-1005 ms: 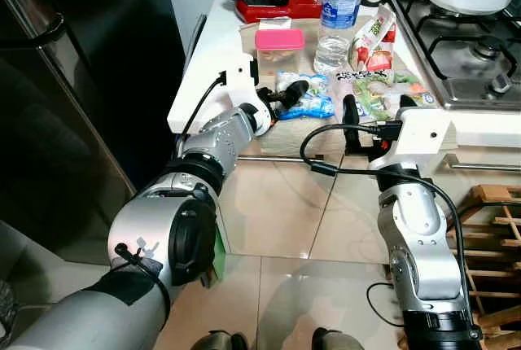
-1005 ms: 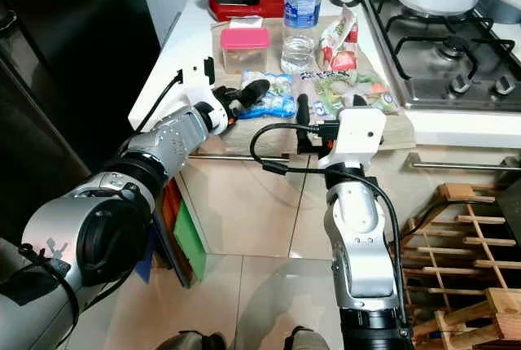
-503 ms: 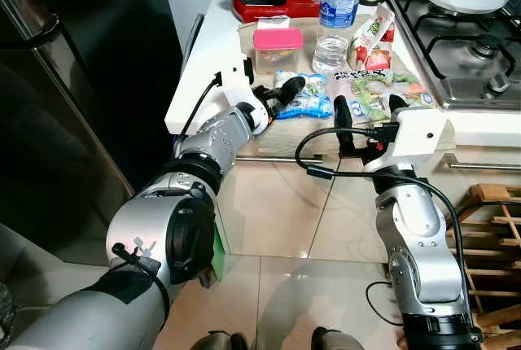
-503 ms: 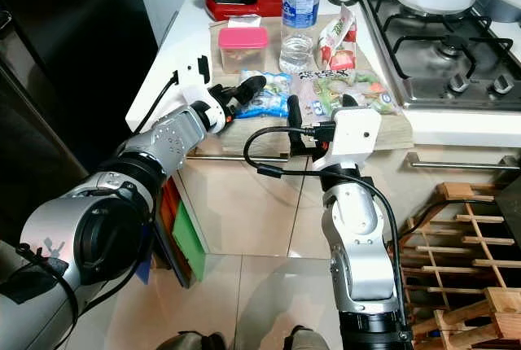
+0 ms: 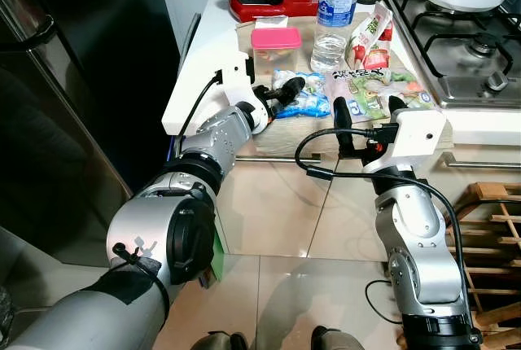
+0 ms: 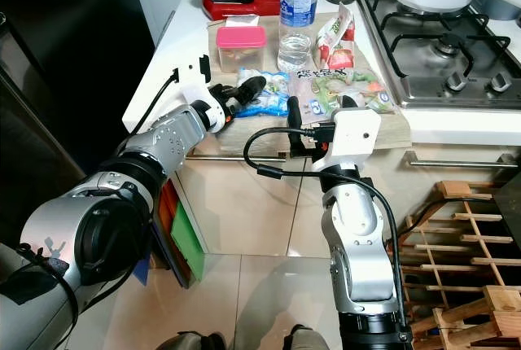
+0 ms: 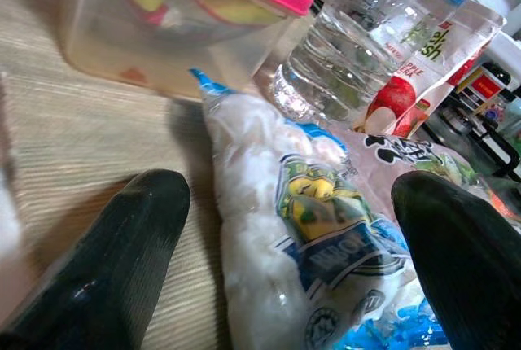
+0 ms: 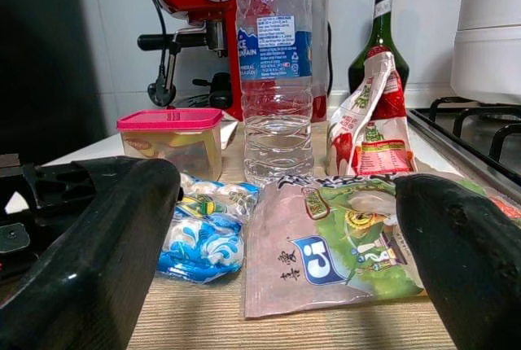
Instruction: Restocking fridge
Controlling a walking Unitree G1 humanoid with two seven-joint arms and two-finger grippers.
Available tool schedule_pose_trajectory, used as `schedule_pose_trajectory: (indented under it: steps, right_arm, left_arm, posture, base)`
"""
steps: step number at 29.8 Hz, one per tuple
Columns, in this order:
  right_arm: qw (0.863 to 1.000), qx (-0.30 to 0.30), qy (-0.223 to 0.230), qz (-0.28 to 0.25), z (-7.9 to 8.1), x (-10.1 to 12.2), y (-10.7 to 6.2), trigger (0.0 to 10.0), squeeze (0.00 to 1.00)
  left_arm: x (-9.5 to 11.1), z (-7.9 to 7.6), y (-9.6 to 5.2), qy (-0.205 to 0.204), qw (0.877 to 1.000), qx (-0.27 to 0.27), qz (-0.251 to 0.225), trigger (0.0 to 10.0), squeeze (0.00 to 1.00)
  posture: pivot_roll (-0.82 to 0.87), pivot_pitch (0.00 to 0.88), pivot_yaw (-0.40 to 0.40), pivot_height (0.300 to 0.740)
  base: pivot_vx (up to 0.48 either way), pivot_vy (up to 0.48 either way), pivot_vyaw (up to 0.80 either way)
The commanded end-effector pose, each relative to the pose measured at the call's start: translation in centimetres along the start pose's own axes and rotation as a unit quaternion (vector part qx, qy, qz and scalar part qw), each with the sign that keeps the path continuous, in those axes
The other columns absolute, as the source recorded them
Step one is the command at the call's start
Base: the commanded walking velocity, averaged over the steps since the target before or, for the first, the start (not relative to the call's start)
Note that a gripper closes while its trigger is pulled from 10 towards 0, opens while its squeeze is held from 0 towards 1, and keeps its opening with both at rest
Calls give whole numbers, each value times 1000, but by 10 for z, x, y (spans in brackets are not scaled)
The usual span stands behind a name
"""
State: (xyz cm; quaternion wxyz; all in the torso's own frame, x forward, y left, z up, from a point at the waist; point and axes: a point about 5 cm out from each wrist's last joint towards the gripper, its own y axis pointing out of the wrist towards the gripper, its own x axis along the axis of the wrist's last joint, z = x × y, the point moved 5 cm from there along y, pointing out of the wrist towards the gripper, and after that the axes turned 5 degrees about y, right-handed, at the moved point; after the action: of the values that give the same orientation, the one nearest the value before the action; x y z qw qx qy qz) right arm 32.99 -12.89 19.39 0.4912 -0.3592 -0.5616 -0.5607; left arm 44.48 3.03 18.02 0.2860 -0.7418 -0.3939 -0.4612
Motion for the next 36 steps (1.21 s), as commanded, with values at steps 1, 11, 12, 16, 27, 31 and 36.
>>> schedule_pose_trajectory:
  steps: [1, 11, 12, 16, 27, 31, 36]
  right_arm:
    - [1000, 5, 6, 3, 3, -1, -3, 10000, 0]
    - [1000, 6, 6, 5, 3, -2, -4, 10000, 0]
    - [1000, 6, 6, 5, 4, -3, -4, 10000, 0]
    - [1000, 9, 6, 7, 5, -4, -3, 10000, 0]
    - [1000, 10, 7, 6, 6, -3, -4, 10000, 0]
    - [1000, 9, 7, 7, 6, -3, -4, 10000, 0]
    - [1000, 8, 7, 7, 6, -3, -4, 10000, 0]
  left_arm:
    - [9, -10, 4, 31, 999, -15, -7, 10000, 0]
    - [15, -10, 3, 60, 998, -15, -17, 10000, 0]
    - [14, -10, 3, 61, 998, -17, -14, 10000, 0]
    - [2, -10, 3, 22, 1000, -19, 6, 10000, 0]
    - [-19, -20, 5, 19, 998, -31, 42, 10000, 0]
    - [-25, -22, 5, 28, 997, -33, 58, 0, 0]
    - [-34, -22, 4, 17, 997, -33, 70, 0, 0]
  posture:
    - [-213, 48, 103, 740]
    - [-206, 37, 100, 740]
    - [-206, 37, 100, 740]
    - [-205, 37, 99, 740]
    - [-213, 49, 105, 740]
    - [-213, 49, 105, 740]
    - [-217, 55, 108, 740]
  base:
    - [0, 0, 0]
    - [0, 0, 0]
    - [0, 0, 0]
    - [0, 0, 0]
    - [0, 0, 0]
    - [0, 0, 0]
    - [0, 0, 0]
